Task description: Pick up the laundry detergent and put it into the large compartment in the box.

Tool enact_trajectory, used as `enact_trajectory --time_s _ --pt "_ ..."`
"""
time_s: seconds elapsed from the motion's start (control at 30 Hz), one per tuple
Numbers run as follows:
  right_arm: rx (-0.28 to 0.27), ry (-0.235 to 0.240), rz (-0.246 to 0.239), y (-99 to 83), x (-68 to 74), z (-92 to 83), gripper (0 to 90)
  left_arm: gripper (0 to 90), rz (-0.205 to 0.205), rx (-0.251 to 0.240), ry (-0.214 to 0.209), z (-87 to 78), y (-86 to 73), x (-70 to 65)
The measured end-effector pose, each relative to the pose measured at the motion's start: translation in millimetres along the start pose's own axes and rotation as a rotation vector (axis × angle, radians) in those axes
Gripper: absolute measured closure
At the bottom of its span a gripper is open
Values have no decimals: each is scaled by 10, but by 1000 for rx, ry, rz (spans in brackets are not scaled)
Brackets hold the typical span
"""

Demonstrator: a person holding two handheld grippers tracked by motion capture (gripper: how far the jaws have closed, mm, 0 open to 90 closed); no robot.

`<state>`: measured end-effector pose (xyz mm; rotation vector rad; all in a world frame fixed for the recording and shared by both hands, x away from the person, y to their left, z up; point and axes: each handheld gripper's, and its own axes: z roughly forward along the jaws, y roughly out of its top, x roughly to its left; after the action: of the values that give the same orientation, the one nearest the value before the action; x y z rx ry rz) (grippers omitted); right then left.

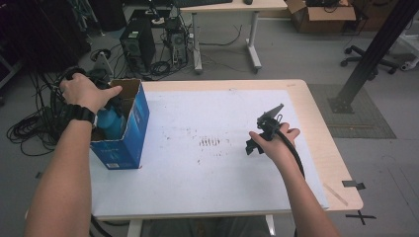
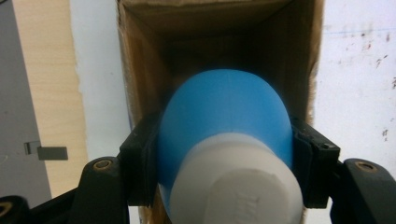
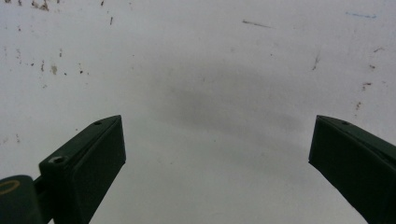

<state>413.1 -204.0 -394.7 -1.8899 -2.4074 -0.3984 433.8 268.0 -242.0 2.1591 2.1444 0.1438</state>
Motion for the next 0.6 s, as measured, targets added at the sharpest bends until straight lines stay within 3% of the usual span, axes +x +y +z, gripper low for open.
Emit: enact_trajectory --time_s 0.6 --pt "-7 5 -1 -11 -14 8 39 373 11 30 4 272 -47 2"
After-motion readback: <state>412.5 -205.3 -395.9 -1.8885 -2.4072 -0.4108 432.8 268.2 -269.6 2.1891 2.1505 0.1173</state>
